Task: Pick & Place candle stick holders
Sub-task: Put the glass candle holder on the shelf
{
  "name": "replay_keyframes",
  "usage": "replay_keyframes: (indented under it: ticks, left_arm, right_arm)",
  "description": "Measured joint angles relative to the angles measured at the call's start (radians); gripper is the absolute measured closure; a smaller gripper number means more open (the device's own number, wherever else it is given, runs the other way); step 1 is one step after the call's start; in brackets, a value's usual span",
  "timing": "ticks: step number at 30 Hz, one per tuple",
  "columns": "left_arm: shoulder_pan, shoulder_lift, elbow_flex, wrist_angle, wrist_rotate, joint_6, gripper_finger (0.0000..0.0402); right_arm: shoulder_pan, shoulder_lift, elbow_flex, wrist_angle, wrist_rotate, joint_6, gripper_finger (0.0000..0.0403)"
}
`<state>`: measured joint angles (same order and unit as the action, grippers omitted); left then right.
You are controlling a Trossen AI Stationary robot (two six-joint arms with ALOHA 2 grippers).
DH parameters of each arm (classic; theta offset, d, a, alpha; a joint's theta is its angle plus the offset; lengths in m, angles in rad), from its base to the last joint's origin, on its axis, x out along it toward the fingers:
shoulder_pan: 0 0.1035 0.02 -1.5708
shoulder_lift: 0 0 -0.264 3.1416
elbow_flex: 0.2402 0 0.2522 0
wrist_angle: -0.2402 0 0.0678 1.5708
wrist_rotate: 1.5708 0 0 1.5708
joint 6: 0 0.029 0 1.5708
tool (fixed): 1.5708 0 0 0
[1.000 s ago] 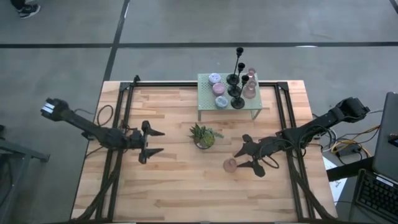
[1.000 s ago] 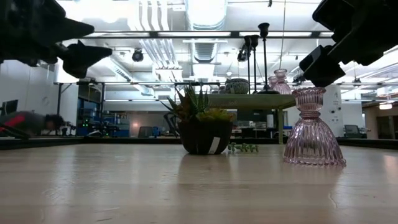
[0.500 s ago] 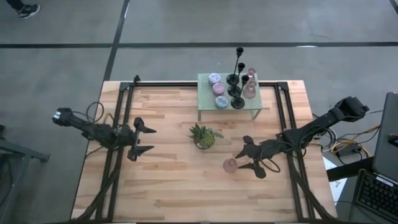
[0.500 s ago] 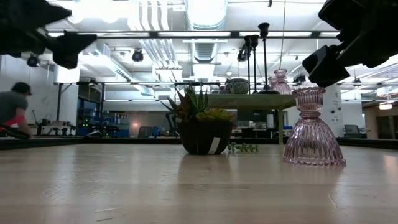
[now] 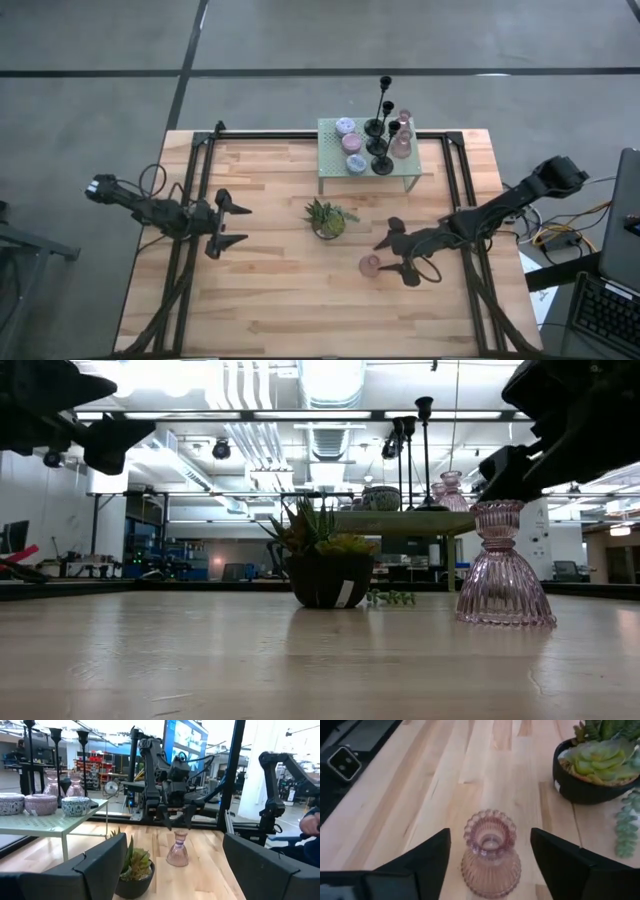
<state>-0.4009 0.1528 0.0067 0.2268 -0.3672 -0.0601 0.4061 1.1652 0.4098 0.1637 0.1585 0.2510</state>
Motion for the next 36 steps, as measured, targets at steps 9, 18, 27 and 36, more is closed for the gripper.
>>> replay_keyframes:
  ticks: [9,18,27,36]
  left_arm:
    - [0.0,0.006,0.0,-0.013,0.0,0.0,0.0067]
    - [0.0,0.01,0.004,-0.018,0.0,0.0,0.0067]
    - [0.0,0.014,0.003,-0.028,0.0,0.0,0.0067]
    - [0.0,0.014,0.004,-0.027,0.0,0.0,0.0067]
  right_arm:
    - [0.0,0.108,0.044,0.018,0.011,-0.021,0.0065]
    - [0.0,0.183,0.086,0.009,0.025,-0.069,0.009]
    - [0.0,0.14,0.086,-0.03,0.025,-0.077,0.0183]
    - [0.002,0.066,0.086,-0.057,0.019,-0.09,0.0279]
